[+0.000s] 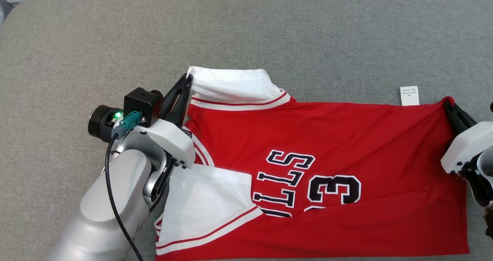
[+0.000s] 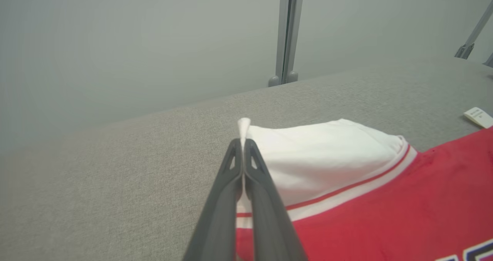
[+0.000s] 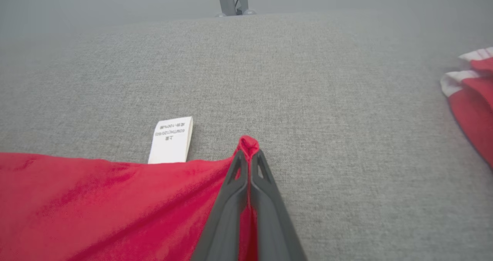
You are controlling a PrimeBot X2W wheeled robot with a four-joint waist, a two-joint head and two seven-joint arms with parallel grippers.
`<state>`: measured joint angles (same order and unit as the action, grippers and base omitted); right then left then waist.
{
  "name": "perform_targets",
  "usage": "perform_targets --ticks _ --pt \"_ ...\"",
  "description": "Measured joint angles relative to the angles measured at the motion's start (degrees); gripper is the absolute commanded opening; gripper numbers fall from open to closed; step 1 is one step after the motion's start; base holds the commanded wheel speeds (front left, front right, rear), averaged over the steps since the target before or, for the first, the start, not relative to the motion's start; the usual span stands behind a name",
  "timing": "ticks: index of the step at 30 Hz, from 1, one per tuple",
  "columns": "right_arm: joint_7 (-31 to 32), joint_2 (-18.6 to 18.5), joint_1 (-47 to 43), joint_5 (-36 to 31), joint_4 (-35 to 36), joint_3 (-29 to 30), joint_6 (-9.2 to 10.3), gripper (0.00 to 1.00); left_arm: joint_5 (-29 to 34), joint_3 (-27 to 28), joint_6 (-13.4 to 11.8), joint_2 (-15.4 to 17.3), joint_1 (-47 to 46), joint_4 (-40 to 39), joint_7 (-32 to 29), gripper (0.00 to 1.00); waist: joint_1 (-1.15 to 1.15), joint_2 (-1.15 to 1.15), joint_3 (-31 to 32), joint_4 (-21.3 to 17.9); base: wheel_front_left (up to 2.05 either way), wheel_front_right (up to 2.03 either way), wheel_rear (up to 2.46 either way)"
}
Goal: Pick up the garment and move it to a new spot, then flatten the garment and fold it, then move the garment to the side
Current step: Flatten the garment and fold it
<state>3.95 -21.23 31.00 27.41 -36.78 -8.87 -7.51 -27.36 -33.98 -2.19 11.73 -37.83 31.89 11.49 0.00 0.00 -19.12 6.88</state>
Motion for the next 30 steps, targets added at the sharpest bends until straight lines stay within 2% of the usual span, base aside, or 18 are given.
perform_targets --ticks 2,13,21,30 --pt "-6.3 -0.1 -0.3 0.6 -2.0 -1.1 0.0 0.0 -1.0 0.5 -1.0 0.4 1.5 -0.9 -0.2 0.0 0.0 0.0 1.6 0.0 0.0 0.0 0.0" --pt "-15.5 -0.4 -4.3 2.8 -2.6 -2.9 0.0 0.0 -4.8 3.7 -2.9 2.3 6.8 -4.6 0.4 0.0 0.0 0.0 4.9 0.6 0.0 0.0 0.0" --pt "-17.5 -1.6 -7.8 4.8 -2.4 -3.1 0.0 0.0 -6.3 4.1 -3.3 4.2 11.4 -9.2 -0.4 0.0 0.0 0.0 7.1 1.9 0.0 0.0 0.0" --pt "-18.1 -4.4 -7.9 2.3 -3.5 -2.7 -0.01 0.0 -6.4 2.3 -3.4 5.7 14.1 -13.8 -2.5 0.0 0.0 0.0 8.3 2.3 0.0 0.0 0.0"
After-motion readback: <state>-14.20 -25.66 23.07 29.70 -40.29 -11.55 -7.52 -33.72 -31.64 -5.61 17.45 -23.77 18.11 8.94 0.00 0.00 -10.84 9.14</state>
